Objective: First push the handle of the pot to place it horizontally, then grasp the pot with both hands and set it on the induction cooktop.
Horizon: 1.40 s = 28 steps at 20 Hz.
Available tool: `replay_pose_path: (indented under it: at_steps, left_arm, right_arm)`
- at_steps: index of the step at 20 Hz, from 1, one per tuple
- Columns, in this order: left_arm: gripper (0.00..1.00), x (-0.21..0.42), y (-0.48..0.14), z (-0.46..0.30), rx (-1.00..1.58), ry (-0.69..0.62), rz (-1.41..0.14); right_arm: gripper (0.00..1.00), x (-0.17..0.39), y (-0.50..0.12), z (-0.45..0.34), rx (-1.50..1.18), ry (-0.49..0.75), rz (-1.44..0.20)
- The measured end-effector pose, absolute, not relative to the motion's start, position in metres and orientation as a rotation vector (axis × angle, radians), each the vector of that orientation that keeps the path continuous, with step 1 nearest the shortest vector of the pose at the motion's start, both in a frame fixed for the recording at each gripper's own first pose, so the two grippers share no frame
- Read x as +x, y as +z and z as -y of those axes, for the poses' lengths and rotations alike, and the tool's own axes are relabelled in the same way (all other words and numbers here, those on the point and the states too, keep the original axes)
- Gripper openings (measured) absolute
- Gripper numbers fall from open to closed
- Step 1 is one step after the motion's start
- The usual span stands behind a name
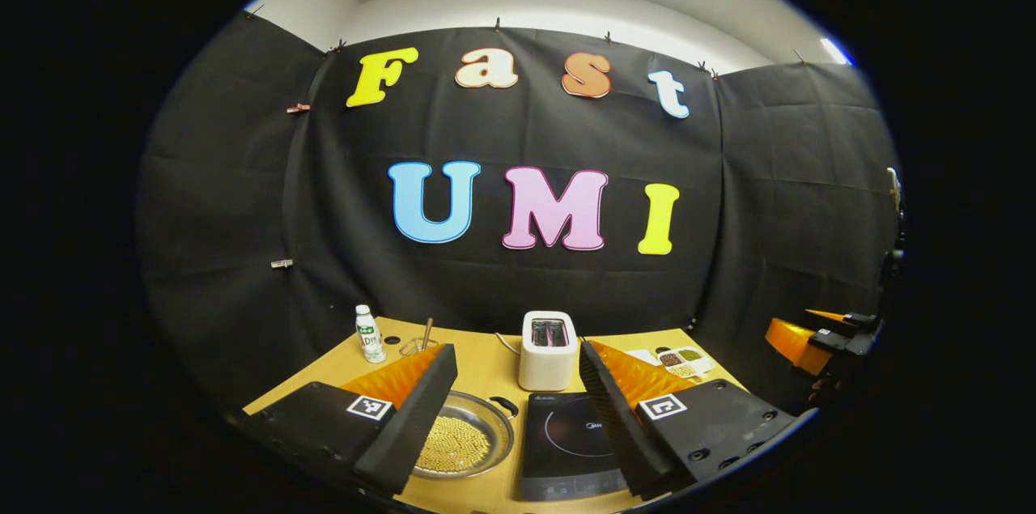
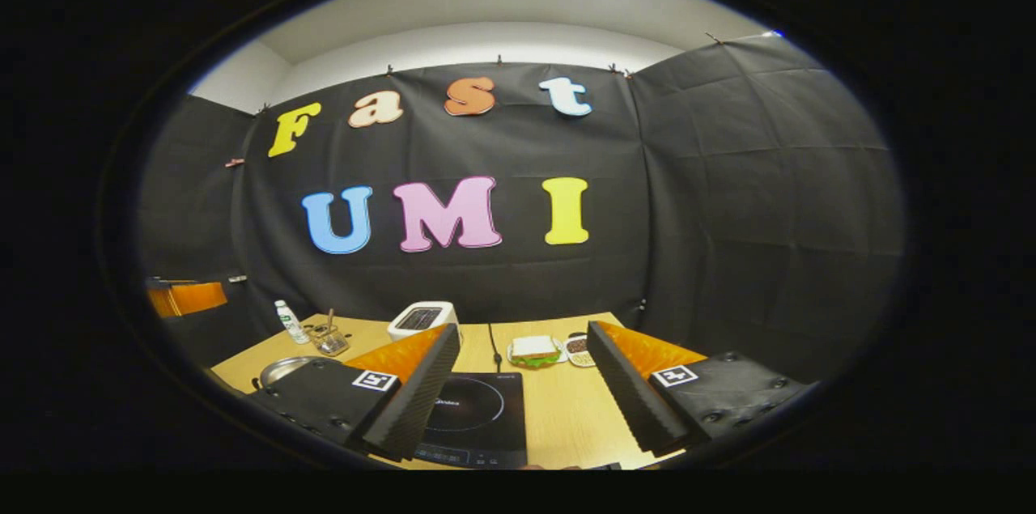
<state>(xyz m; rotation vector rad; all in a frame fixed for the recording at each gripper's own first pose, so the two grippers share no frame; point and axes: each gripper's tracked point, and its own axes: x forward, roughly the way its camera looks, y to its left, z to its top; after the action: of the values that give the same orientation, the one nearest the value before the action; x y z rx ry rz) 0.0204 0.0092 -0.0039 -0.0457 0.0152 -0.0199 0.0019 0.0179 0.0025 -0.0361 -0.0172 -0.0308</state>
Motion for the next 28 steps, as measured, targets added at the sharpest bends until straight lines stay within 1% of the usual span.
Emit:
replay_pose_path:
  at_steps: [1, 4, 11, 12, 13, 16, 17, 18, 19, 20, 21, 22, 25, 26, 27, 28]
  left_arm:
    - [0.93, 0.022, -0.004, -0.015, -0.043, -0.022, -0.012]
    - [0.95, 0.023, -0.003, -0.031, -0.038, -0.039, -0.006]
    - [0.95, 0.024, -0.008, -0.055, -0.05, -0.071, -0.011]
    - [0.92, 0.023, -0.007, -0.058, -0.046, -0.067, -0.012]
    - [0.95, 0.022, -0.009, -0.061, -0.043, -0.066, -0.012]
    - [0.95, 0.017, -0.014, -0.061, -0.058, -0.089, -0.021]
    - [0.93, 0.015, -0.016, -0.061, -0.063, -0.095, -0.026]
    - [0.95, 0.013, -0.017, -0.063, -0.065, -0.102, -0.03]
    - [0.95, 0.012, -0.019, -0.064, -0.064, -0.106, -0.031]
    - [0.93, 0.011, -0.019, -0.068, -0.061, -0.102, -0.03]
    - [0.95, 0.011, -0.02, -0.071, -0.059, -0.096, -0.031]
    - [0.95, 0.011, -0.021, -0.074, -0.061, -0.091, -0.031]
    - [0.95, 0.01, -0.025, -0.076, -0.076, -0.095, -0.04]
    - [0.93, 0.01, -0.027, -0.078, -0.079, -0.095, -0.045]
    - [0.95, 0.01, -0.03, -0.08, -0.083, -0.097, -0.052]
    - [0.95, 0.01, -0.033, -0.081, -0.089, -0.105, -0.064]
  right_arm:
    - [0.98, 0.002, 0.002, -0.023, -0.039, -0.037, 0.018]
    - [0.98, 0.0, 0.002, -0.041, -0.045, -0.041, 0.019]
    - [0.98, -0.007, 0.006, -0.059, -0.049, -0.069, 0.036]
    - [0.98, -0.008, 0.006, -0.061, -0.044, -0.07, 0.037]
    - [0.98, -0.009, 0.007, -0.063, -0.043, -0.072, 0.04]
    - [0.98, -0.012, 0.003, -0.067, -0.057, -0.074, 0.04]
    - [0.98, -0.014, 0.001, -0.07, -0.06, -0.071, 0.038]
    - [0.98, -0.014, 0.002, -0.071, -0.063, -0.07, 0.039]
    - [0.98, -0.015, 0.003, -0.07, -0.066, -0.075, 0.042]
    - [0.98, -0.016, 0.005, -0.069, -0.066, -0.08, 0.046]
    - [1.0, -0.017, 0.005, -0.069, -0.061, -0.082, 0.048]
    - [0.98, -0.017, 0.004, -0.07, -0.057, -0.082, 0.046]
    - [0.98, -0.02, 0.0, -0.071, -0.063, -0.079, 0.034]
    - [0.98, -0.022, -0.002, -0.073, -0.064, -0.076, 0.031]
    - [0.98, -0.023, -0.002, -0.074, -0.066, -0.074, 0.03]
    - [0.98, -0.024, -0.002, -0.074, -0.068, -0.074, 0.029]
